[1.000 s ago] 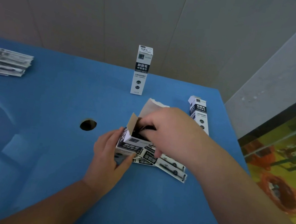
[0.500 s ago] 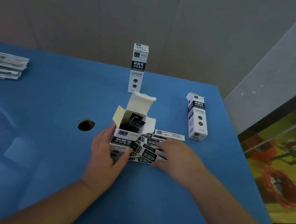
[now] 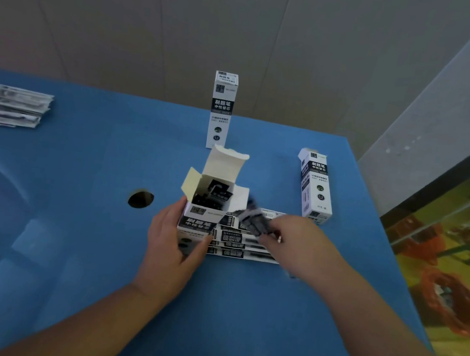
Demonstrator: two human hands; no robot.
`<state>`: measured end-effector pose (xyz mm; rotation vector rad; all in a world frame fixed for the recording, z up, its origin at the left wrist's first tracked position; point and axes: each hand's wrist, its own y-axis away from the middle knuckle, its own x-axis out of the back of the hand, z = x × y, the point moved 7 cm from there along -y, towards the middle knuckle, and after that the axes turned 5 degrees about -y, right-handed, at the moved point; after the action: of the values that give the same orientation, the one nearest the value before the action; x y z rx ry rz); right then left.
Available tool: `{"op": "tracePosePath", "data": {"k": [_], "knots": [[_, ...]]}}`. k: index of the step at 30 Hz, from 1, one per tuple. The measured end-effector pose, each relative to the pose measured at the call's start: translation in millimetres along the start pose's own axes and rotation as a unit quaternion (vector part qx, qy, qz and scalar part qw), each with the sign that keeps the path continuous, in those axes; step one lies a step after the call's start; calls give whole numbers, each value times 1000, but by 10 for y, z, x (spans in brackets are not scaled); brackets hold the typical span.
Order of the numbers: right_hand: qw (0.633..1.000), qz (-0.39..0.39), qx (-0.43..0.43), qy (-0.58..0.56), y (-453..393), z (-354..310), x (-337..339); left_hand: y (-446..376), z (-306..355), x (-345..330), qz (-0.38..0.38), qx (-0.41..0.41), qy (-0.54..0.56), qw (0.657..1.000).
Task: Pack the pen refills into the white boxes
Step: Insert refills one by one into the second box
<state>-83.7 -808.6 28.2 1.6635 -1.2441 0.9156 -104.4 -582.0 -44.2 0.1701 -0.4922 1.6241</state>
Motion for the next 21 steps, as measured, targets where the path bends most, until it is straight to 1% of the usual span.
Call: {"op": "tracePosePath", "data": {"k": [3, 5, 7, 9, 13, 15, 17, 19, 21], "knots": [[994, 72, -27, -83, 123, 3, 423, -23, -51, -17, -2, 6, 3, 1000], [979, 108, -27, -170, 232, -26, 696, -15, -61, -16, 6, -3, 5, 1000], [945, 132, 2, -299, 359, -109, 922, 4, -54, -14, 13, -12, 8, 1000], [912, 141, 40, -382, 459, -220, 1085, 19, -36, -14, 17, -26, 13, 999], [883, 168, 97, -428, 553, -413, 1262, 31, -34, -24, 13, -33, 10, 999], [854, 174, 125, -473, 573, -515, 1284, 31, -51, -26, 6, -26, -2, 1000], [832, 184, 131, -506, 577, -603, 1261, 20, -59, -28, -2, -20, -11, 1000], [831, 207, 115, -503, 569, -661, 1214, 14, -55, -36, -8, -16, -17, 1000], [846, 227, 92, -474, 562, -707, 1156, 22, -38, -36, -6, -15, -35, 999]]}}
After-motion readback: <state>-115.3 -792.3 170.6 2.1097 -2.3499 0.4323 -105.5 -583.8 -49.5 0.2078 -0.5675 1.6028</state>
